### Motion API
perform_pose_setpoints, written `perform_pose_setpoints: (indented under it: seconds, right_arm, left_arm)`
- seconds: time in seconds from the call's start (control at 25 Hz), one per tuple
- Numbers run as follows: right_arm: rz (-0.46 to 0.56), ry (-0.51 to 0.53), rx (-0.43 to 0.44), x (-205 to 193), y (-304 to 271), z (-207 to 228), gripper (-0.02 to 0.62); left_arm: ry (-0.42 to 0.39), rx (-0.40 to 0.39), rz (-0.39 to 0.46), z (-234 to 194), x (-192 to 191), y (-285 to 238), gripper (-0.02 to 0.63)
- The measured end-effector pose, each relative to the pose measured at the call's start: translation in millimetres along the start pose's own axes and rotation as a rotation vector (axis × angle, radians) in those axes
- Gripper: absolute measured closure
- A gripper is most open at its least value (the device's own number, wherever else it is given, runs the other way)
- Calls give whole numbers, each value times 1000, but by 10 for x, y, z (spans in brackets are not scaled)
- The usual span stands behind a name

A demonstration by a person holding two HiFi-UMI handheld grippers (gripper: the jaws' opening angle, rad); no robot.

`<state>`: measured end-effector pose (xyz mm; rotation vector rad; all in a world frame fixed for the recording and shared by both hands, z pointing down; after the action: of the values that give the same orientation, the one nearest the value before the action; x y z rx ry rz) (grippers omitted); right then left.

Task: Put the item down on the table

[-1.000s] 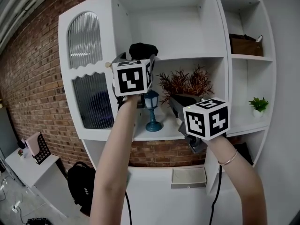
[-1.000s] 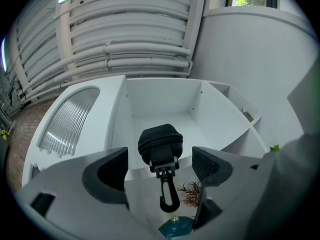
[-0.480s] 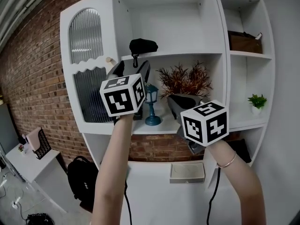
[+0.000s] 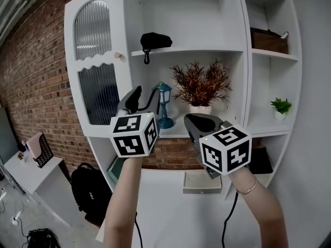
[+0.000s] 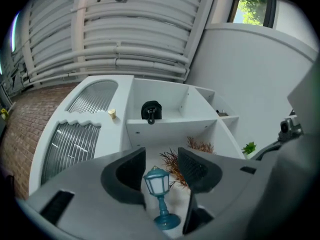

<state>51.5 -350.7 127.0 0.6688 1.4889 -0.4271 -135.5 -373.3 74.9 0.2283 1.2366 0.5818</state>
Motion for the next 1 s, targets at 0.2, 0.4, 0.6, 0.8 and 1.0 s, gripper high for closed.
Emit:
perform_pose_setpoints:
  seconds: [0.2, 0.4, 0.6, 0.8, 1.0]
  right_arm:
    - [-2, -48, 15, -184, 122, -31, 601]
    - [-19, -12, 8, -380, 272, -89, 601]
    - [-40, -46, -9, -633, 438, -111, 601]
    - [-74, -129, -32, -977, 567, -58, 601]
    - [-106, -229, -85, -1351, 723, 33, 601]
  left_arm:
    - [-42, -21, -40, 228, -234, 245, 435]
    - [-46, -38, -83, 431, -476, 472, 489]
    - [-8, -76, -140, 606, -784, 703, 514]
    - [9, -96, -207, 742, -1098, 955, 543]
    - [74, -117, -292, 910, -1476, 1252, 580]
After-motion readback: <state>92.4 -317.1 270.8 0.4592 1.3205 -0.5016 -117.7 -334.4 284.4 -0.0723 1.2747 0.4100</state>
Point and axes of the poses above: the fingertips, and each gripper's own axes: y backward along the fingers, z to its right, x out of its top, the point moved 9 cm from there along y, backward along the fingers, and after that the axes turned 11 degrees about -y, right-handed, at the moved point
